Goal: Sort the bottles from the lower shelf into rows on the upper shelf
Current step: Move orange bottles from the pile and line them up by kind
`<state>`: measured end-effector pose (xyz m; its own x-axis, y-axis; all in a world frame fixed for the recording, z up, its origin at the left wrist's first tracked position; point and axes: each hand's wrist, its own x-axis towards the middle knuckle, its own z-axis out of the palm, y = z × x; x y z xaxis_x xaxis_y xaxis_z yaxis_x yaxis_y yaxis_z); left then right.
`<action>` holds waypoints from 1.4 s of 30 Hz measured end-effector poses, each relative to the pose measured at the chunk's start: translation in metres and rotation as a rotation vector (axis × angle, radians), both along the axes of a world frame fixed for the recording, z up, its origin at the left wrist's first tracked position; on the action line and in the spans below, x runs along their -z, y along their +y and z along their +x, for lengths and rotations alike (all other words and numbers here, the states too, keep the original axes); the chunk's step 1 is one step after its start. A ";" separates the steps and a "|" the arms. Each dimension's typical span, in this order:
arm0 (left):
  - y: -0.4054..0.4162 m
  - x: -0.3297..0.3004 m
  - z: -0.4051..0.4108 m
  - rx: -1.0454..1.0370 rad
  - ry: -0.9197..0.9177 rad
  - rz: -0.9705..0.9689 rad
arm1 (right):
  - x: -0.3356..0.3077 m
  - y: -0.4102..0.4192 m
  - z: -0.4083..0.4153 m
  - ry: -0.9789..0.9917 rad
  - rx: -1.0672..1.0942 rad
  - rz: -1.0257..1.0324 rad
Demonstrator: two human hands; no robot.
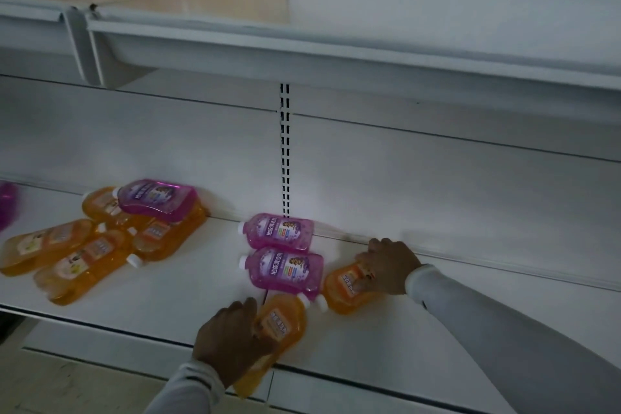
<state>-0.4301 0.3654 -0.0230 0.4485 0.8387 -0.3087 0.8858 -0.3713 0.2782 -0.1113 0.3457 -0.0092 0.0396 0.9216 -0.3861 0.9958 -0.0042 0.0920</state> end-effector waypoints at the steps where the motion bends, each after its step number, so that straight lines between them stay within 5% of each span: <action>1: -0.002 0.001 0.001 -0.038 -0.004 -0.041 | -0.002 -0.003 -0.001 -0.002 0.008 -0.021; 14: -0.007 0.029 0.001 -0.535 -0.363 -0.602 | 0.031 -0.058 -0.028 0.755 0.763 -0.206; 23: -0.036 0.011 -0.021 -0.354 -0.488 -0.467 | 0.020 -0.119 -0.094 1.161 0.861 0.076; 42: -0.175 -0.377 -0.022 0.033 -0.979 -0.047 | -0.389 -0.291 -0.119 1.244 0.537 0.801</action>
